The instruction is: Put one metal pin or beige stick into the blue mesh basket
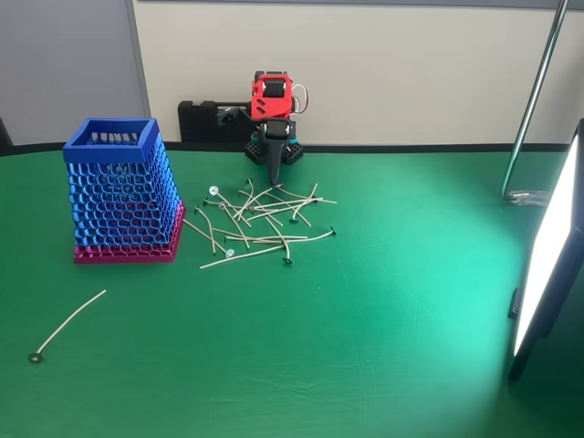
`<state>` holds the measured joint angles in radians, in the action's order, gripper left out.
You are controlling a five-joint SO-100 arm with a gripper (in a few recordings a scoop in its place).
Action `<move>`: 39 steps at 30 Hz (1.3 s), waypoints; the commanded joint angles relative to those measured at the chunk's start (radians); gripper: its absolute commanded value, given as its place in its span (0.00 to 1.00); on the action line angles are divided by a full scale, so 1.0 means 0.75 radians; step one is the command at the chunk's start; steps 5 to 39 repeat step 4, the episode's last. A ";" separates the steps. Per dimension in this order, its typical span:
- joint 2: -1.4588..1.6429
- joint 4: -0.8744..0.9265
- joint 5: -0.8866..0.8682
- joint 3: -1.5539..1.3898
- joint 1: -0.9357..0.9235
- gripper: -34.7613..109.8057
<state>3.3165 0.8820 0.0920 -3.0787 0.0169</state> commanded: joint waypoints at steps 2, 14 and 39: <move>0.010 -0.020 0.006 -0.006 -0.002 0.25; 0.010 -0.020 0.006 -0.006 -0.002 0.25; 0.010 -0.020 0.006 -0.006 -0.002 0.25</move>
